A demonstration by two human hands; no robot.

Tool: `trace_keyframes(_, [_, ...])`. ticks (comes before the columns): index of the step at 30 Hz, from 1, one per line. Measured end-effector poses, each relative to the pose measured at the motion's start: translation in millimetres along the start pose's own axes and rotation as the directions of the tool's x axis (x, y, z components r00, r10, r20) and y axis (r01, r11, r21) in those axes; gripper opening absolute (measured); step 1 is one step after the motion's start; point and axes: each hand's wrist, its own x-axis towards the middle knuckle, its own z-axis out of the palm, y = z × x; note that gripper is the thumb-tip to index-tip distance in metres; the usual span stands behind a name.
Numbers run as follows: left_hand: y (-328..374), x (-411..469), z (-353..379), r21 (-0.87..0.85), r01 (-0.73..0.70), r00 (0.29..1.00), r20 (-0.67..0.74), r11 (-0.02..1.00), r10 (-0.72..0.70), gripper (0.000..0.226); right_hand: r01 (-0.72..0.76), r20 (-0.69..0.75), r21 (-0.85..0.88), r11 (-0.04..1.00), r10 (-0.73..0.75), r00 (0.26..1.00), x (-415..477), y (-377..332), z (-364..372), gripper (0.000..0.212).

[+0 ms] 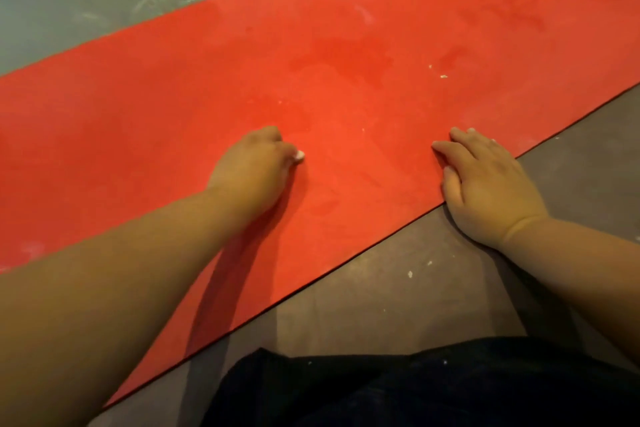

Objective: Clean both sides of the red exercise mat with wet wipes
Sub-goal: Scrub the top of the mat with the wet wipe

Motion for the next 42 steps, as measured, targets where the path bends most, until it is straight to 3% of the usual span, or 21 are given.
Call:
trace_keyframes(2, [-31, 6, -2, 0.028, 0.261, 0.962, -0.090, 0.965, -0.258, 0.028, -0.001, 0.004, -0.032, 0.999, 0.002, 1.000, 1, 0, -1, 0.055])
trace_keyframes(4, [-15, 4, 3, -0.012, 0.320, 0.943, -0.093, 0.947, -0.319, 0.028, 0.041, 0.014, -0.093, 0.995, -0.040, 0.999, 2, -1, -2, 0.056])
trace_keyframes(5, [5, -2, 6, -0.055, 0.278, 0.958, -0.057, 0.959, -0.281, 0.027, 0.056, 0.030, -0.116, 0.992, -0.053, 0.998, 3, -2, -4, 0.057])
trace_keyframes(7, [48, -19, 10, -0.150, 0.059, 0.998, -0.013, 0.987, -0.061, 0.026, 0.055, 0.043, -0.134, 0.989, -0.049, 0.998, 11, -8, -8, 0.052])
trace_keyframes(9, [65, -30, 11, -0.188, -0.119, 0.993, -0.011, 0.975, 0.119, 0.028, 0.099, 0.047, -0.124, 0.987, -0.094, 0.994, 21, -22, -9, 0.044])
trace_keyframes(14, [28, -35, -4, -0.139, -0.117, 0.988, -0.114, 0.983, 0.101, 0.046, 0.270, 0.055, 0.133, 0.954, -0.279, 0.959, 44, -77, -5, 0.030])
trace_keyframes(16, [3, -42, -3, -0.130, -0.015, 0.990, -0.139, 0.991, -0.003, 0.053, 0.336, 0.083, 0.174, 0.926, -0.354, 0.932, 43, -96, -3, 0.029])
trace_keyframes(20, [-43, -52, 9, 0.017, 0.371, 0.929, 0.007, 0.929, -0.371, 0.066, 0.479, 0.210, 0.272, 0.835, -0.537, 0.817, 12, -121, 2, 0.024])
trace_keyframes(22, [-46, -51, 15, 0.025, 0.418, 0.908, 0.016, 0.908, -0.418, 0.066, 0.532, 0.199, 0.305, 0.790, -0.600, 0.775, 6, -122, 3, 0.021])
trace_keyframes(25, [-44, -51, 15, 0.013, 0.444, 0.896, 0.012, 0.896, -0.445, 0.067, 0.448, 0.151, 0.333, 0.830, -0.516, 0.843, 27, -124, 4, 0.020])
trace_keyframes(28, [-45, -50, 16, 0.046, 0.537, 0.843, 0.017, 0.842, -0.538, 0.062, 0.200, 0.073, 0.318, 0.927, -0.234, 0.970, 77, -128, 12, 0.013])
trace_keyframes(30, [-46, -48, 18, 0.058, 0.550, 0.833, 0.024, 0.833, -0.552, 0.062, 0.098, 0.055, 0.320, 0.942, -0.122, 0.991, 94, -137, 20, 0.009])
trace_keyframes(33, [-46, -47, 16, 0.058, 0.551, 0.832, 0.036, 0.833, -0.553, 0.069, 0.321, 0.038, 0.296, 0.900, -0.347, 0.937, 67, -166, 34, 0.015])
trace_keyframes(35, [-45, -46, 15, 0.066, 0.552, 0.831, 0.041, 0.831, -0.555, 0.076, 0.527, 0.029, 0.327, 0.784, -0.566, 0.824, 42, -182, 33, 0.018])
trace_keyframes(37, [-45, -46, 15, 0.073, 0.553, 0.830, 0.039, 0.830, -0.556, 0.077, 0.616, 0.101, 0.265, 0.742, -0.657, 0.747, 58, -177, 32, 0.023])
trace_keyframes(39, [-46, -46, 14, 0.073, 0.557, 0.828, 0.032, 0.827, -0.560, 0.077, 0.531, 0.102, 0.125, 0.838, -0.543, 0.833, 100, -155, 34, 0.024])
trace_keyframes(41, [-45, -46, 14, 0.071, 0.559, 0.826, 0.033, 0.826, -0.562, 0.077, 0.237, 0.012, 0.058, 0.970, -0.238, 0.971, 140, -124, 30, 0.021])
trace_keyframes(42, [-46, -46, 15, 0.069, 0.560, 0.826, 0.031, 0.826, -0.562, 0.076, 0.083, -0.036, 0.067, 0.994, -0.081, 0.996, 150, -113, 28, 0.021])
